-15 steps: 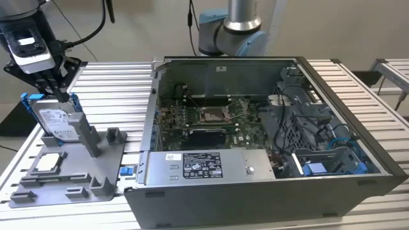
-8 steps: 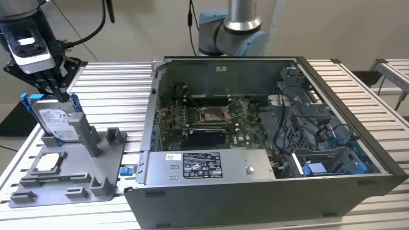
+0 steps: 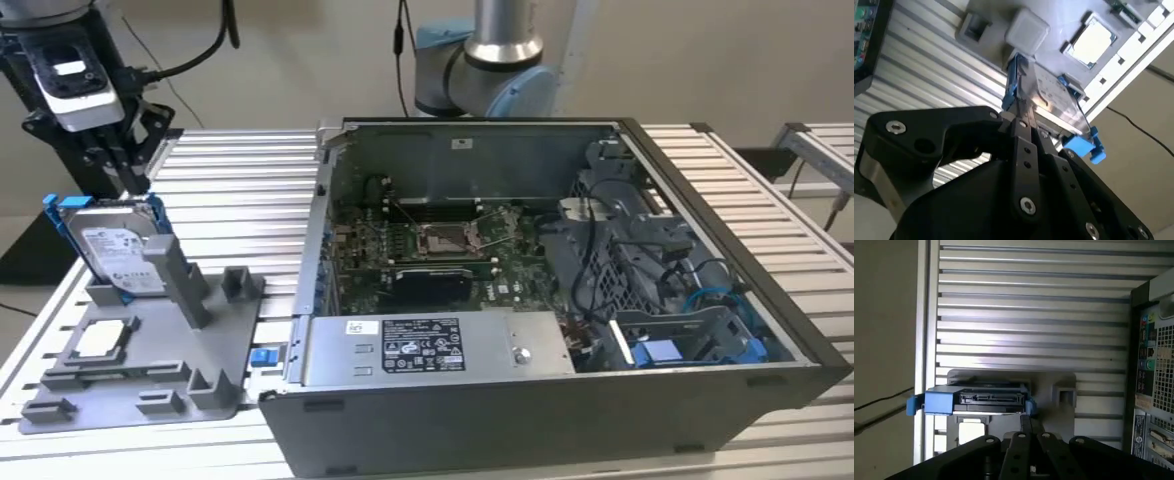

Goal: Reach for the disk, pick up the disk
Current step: 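Reach for the disk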

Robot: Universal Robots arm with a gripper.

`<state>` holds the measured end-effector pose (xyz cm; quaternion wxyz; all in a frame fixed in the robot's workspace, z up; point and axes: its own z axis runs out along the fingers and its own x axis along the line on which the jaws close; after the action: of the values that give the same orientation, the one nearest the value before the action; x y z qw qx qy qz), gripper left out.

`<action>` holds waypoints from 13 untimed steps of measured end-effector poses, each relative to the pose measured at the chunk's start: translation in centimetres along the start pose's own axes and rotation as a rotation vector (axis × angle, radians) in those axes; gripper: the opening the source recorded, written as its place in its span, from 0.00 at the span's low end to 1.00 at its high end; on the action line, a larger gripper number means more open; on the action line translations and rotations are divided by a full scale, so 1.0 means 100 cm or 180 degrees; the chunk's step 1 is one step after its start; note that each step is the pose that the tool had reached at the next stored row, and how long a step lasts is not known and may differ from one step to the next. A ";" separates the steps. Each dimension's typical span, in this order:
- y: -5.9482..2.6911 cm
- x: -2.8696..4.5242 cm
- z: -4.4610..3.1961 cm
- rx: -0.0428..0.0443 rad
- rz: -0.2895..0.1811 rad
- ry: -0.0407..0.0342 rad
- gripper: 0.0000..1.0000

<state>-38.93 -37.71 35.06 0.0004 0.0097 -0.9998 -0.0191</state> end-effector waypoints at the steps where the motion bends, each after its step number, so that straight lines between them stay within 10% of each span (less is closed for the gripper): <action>1: 0.0012 0.0033 0.0000 0.0000 -0.0001 0.0000 0.00; 13: 0.0046 0.0507 0.0004 0.0000 -0.0013 0.0001 0.00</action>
<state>-44.01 -37.35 35.04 0.0005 0.0116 -0.9997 -0.0191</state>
